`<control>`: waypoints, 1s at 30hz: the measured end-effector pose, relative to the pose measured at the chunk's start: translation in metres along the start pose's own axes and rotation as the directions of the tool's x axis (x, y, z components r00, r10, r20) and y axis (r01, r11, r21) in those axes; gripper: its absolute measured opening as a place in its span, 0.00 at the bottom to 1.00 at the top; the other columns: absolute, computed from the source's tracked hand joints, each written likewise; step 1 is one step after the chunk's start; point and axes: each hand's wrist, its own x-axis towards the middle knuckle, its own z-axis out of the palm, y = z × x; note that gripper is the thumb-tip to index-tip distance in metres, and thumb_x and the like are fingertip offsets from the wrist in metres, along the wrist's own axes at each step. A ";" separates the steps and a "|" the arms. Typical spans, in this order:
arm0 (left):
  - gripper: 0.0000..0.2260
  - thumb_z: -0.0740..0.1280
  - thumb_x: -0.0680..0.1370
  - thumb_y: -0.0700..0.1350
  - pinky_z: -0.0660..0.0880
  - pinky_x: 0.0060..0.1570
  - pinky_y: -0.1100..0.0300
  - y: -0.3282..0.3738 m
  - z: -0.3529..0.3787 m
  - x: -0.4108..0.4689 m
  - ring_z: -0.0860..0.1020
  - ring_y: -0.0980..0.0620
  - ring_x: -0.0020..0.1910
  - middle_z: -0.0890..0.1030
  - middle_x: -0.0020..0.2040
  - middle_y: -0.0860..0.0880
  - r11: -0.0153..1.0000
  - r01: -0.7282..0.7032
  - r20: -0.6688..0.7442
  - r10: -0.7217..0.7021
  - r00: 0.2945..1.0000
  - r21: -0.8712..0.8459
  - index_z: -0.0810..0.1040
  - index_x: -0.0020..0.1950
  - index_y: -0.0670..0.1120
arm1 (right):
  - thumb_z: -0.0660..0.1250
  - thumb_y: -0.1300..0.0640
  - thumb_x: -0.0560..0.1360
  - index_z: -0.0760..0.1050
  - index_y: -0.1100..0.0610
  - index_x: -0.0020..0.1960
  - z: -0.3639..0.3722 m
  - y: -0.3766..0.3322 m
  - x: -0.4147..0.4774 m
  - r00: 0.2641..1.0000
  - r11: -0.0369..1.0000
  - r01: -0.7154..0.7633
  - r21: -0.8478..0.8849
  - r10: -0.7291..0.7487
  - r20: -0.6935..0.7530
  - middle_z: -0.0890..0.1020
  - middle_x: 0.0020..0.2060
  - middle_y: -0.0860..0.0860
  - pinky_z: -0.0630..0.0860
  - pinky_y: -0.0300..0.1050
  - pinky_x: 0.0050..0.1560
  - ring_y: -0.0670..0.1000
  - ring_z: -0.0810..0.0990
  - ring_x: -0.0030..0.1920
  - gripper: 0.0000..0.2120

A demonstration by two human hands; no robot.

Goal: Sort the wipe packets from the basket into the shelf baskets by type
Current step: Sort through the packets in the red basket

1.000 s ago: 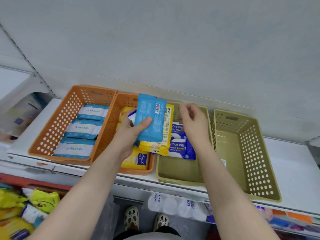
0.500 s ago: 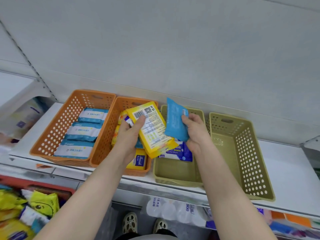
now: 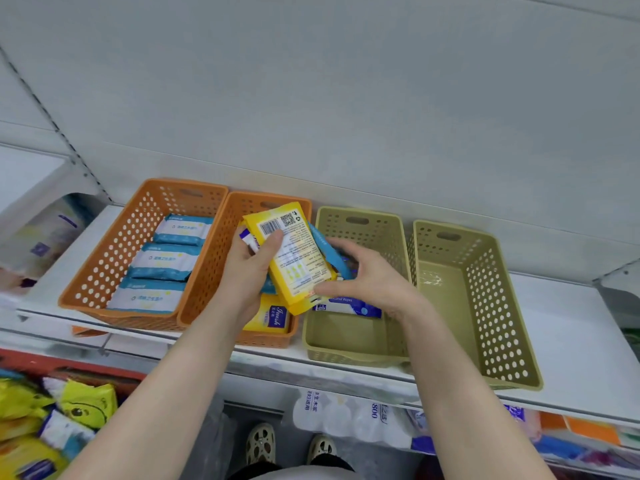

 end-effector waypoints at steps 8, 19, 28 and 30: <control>0.10 0.67 0.80 0.44 0.80 0.52 0.54 0.013 -0.014 0.003 0.84 0.55 0.51 0.85 0.53 0.52 0.998 -0.038 -0.073 0.035 0.997 -0.046 0.76 0.60 0.48 | 0.68 0.55 0.78 0.75 0.55 0.54 -0.019 0.006 0.003 0.897 0.641 -0.002 0.767 0.340 -0.282 0.84 0.45 0.52 0.75 0.41 0.38 0.48 0.81 0.42 0.07; 0.18 0.68 0.80 0.45 0.81 0.53 0.52 0.010 -0.023 0.007 0.84 0.52 0.54 0.84 0.56 0.50 0.998 0.000 -0.078 -0.005 0.997 -0.055 0.72 0.69 0.44 | 0.67 0.65 0.77 0.70 0.58 0.65 -0.024 0.015 0.002 0.900 0.657 0.096 0.748 0.263 -0.347 0.81 0.57 0.56 0.80 0.41 0.37 0.52 0.84 0.48 0.17; 0.18 0.68 0.79 0.45 0.75 0.63 0.39 0.014 -0.035 -0.002 0.81 0.45 0.60 0.83 0.60 0.45 0.992 0.027 -0.149 -0.045 0.988 -0.120 0.73 0.69 0.43 | 0.74 0.68 0.70 0.77 0.59 0.53 -0.017 -0.004 0.013 0.886 0.753 0.143 0.643 0.192 -0.422 0.86 0.42 0.53 0.81 0.42 0.35 0.51 0.86 0.40 0.14; 0.15 0.68 0.80 0.45 0.75 0.62 0.39 0.013 -0.042 -0.010 0.81 0.45 0.60 0.83 0.59 0.46 0.992 0.025 -0.172 -0.046 0.984 -0.125 0.75 0.66 0.44 | 0.71 0.68 0.73 0.75 0.59 0.58 -0.011 -0.008 0.025 0.911 0.781 0.123 0.613 0.156 -0.381 0.85 0.48 0.55 0.82 0.45 0.40 0.53 0.85 0.45 0.16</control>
